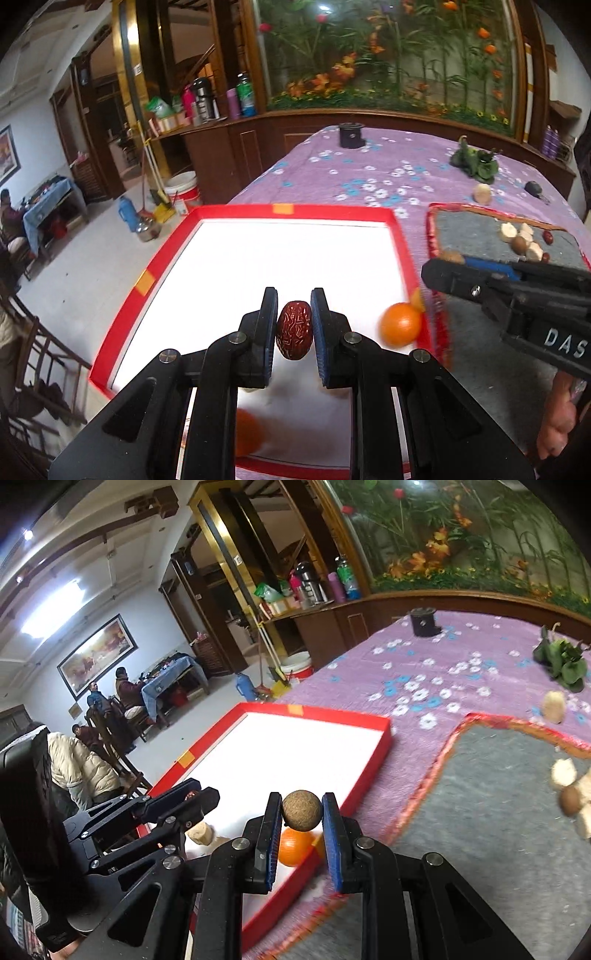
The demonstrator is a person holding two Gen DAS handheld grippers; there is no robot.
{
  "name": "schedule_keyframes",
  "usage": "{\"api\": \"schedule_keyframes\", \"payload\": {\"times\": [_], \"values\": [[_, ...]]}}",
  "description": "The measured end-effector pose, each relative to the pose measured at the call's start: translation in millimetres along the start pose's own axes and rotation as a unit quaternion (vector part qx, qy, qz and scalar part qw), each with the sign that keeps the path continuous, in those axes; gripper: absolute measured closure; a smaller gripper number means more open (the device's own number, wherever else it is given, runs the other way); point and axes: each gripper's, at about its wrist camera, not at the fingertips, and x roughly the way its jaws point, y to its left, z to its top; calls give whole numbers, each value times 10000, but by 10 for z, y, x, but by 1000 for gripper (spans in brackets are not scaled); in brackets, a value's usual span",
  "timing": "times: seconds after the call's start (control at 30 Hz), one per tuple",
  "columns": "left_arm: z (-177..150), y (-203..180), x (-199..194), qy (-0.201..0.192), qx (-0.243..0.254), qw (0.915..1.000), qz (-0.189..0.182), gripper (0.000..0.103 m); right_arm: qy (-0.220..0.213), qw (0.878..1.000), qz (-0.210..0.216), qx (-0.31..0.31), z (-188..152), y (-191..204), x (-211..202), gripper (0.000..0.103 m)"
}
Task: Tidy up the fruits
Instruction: 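Carry the nut and date over the white tray and open both grippers, then move both open grippers back toward the items on the grey mat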
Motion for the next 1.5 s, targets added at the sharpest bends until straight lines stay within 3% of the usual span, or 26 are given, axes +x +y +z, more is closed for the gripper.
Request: {"api": "schedule_keyframes", "payload": {"times": [0.53, 0.63, 0.7, 0.73, 0.87, 1.0, 1.07, 1.13, 1.2, 1.4, 1.5], "values": [[-79, 233, 204, 292, -272, 9984, 409, 83, 307, 9981, 524, 143, -68, -45, 351, 80], [-105, 331, 183, 319, -438, 9974, 476, 62, 237, 9955, 784, 475, -50, -174, 278, 76], [-123, 408, 145, 239, -541, 9967, 551, 48, 155, 9931, 947, 669, -42, -248, 215, 68], [-127, 433, 134, 225, -557, 9965, 580, 48, 141, 9917, 1032, 756, -41, -278, 199, 63], [-173, 497, 74, 173, -529, 9964, 646, 48, 417, 9875, 1208, 919, -77, -273, 262, 62], [-213, 527, 58, 174, -490, 9959, 740, 48, 476, 9931, 889, 602, -82, -75, 313, 61], [-207, 554, 54, 179, -539, 9956, 743, 48, 624, 9881, 1291, 550, -84, 39, 329, 61], [-212, 581, 34, 178, -588, 9952, 766, 48, 927, 9745, 1937, 653, -79, 108, 376, 61], [-214, 574, 0, 160, -580, 9954, 751, 48, 712, 9719, 2080, 838, -55, 58, 326, 61], [-159, 419, -119, 32, -444, 9970, 626, 47, 411, 9837, 1447, 981, -54, -283, 82, 60], [-123, 306, -189, -50, -368, 9977, 567, 33, 208, 9896, 1045, 971, -81, -458, -155, 60]]}}
